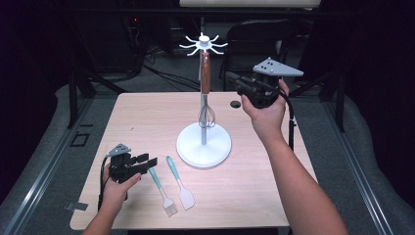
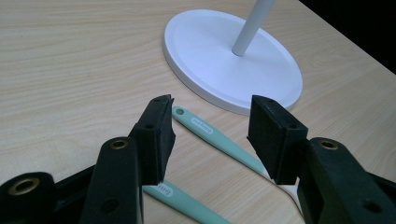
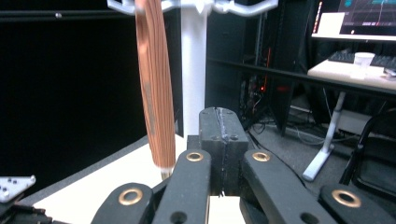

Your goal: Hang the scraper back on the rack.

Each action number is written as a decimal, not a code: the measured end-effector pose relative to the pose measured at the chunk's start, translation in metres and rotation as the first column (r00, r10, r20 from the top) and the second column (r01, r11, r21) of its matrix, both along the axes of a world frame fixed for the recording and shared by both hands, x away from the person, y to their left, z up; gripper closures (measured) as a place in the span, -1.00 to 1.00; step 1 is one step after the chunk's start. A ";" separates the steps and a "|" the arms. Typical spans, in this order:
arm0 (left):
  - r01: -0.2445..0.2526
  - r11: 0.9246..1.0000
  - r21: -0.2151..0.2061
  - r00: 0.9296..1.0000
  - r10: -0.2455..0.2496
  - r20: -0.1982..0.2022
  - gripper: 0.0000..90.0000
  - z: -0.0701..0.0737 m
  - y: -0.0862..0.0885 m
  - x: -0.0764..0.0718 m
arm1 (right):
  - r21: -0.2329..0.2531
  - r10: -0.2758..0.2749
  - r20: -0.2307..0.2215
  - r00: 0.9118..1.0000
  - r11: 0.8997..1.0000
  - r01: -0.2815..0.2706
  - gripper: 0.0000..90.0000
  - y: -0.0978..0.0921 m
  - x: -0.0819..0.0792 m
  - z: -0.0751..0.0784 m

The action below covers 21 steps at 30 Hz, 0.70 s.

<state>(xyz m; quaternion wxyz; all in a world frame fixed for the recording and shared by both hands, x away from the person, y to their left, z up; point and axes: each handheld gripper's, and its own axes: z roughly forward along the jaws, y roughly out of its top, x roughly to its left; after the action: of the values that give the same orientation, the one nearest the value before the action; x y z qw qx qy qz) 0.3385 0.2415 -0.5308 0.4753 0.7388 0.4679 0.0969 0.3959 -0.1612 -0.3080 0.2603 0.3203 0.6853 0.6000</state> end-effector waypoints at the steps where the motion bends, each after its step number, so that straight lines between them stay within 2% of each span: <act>1: 0.004 1.000 -0.002 1.000 -0.004 0.000 0.11 0.000 0.000 0.000 | 0.005 0.000 0.004 1.000 1.000 0.000 1.00 0.001 0.000 0.003; 8: 0.008 1.000 -0.003 1.000 -0.008 0.000 0.11 -0.001 -0.001 0.000 | 0.021 -0.010 0.026 1.000 1.000 0.009 1.00 0.004 0.006 0.027; 14: 0.008 1.000 -0.003 1.000 -0.008 -0.001 0.11 -0.001 0.000 0.000 | 0.018 -0.020 0.036 0.999 1.000 0.020 1.00 0.006 0.009 0.037; 16: 0.012 1.000 -0.008 1.000 -0.012 -0.001 0.12 -0.001 0.000 0.000 | 0.037 -0.022 0.031 0.999 0.999 0.021 1.00 0.007 0.012 0.042; 21: 0.013 1.000 -0.008 1.000 -0.013 0.000 0.11 0.000 -0.001 -0.001 | 0.022 -0.030 0.038 0.999 0.999 0.029 1.00 0.010 0.015 0.045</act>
<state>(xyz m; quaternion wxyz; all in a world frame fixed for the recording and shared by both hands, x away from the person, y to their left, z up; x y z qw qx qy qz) 0.3379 0.2403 -0.5307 0.4791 0.7398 0.4634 0.0919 0.4107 -0.1512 -0.2630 0.2786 0.3217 0.6689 0.6094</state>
